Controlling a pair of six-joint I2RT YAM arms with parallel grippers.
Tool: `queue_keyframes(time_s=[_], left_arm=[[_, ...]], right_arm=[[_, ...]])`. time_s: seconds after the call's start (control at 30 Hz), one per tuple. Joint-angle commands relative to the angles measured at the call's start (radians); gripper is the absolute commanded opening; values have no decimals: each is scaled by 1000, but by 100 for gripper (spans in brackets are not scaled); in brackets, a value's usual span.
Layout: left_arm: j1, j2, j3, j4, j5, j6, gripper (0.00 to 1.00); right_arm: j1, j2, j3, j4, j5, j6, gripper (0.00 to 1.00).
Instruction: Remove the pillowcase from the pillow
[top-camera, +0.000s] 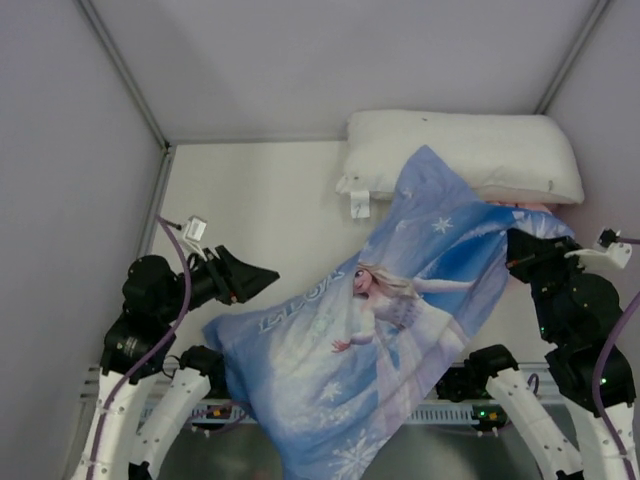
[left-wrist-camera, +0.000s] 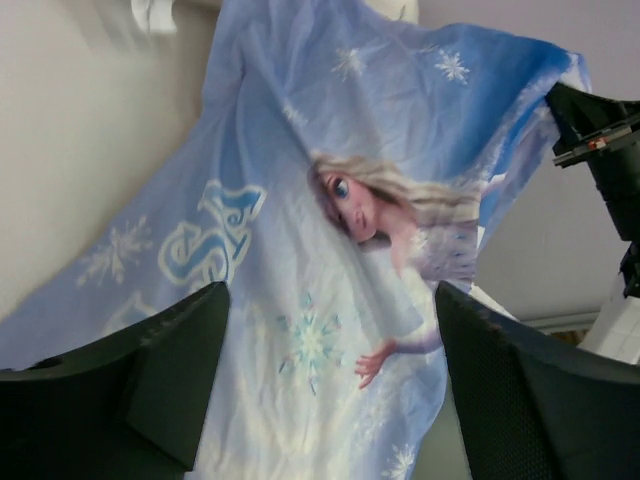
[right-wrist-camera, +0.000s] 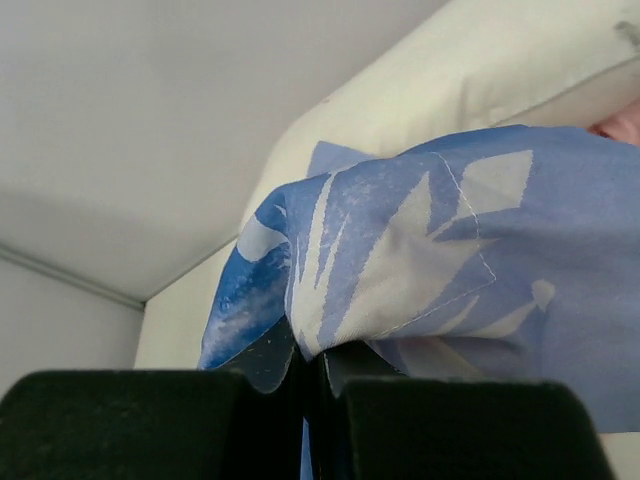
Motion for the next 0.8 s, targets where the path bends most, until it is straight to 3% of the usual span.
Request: queue_keyframes(time_s=[0.0,0.07,0.1,0.17,0.2,0.5,0.6,0.7,0.77], left_arm=[[2,-19,-129,53,82,-118,73],[2,-13,-217,63,116,-129,56],[0,1,-240,64,131,-128,39],[0,8,-292,64,176,-117,23],[-1,5,-306,62,191,-100,0],[-17,39,-332,65,352,-71,0],[-20,57,-355,152,438,-124,0],[-53,108,-344,159,419,-99,0],[-142,162,-323,159,371,-72,0]], right_arm=[[-8,-46,57,-120,197,0,0],[-7,-53,63,-149,202,4,0],[-7,-54,65,-158,195,6,0],[-7,-53,68,-176,207,7,0],[-8,-51,66,-180,214,0,0],[-8,-17,36,-177,237,-8,0],[-7,-5,19,-157,244,-7,0],[-8,-7,0,-140,242,4,0],[-7,-2,-16,-111,231,7,0]])
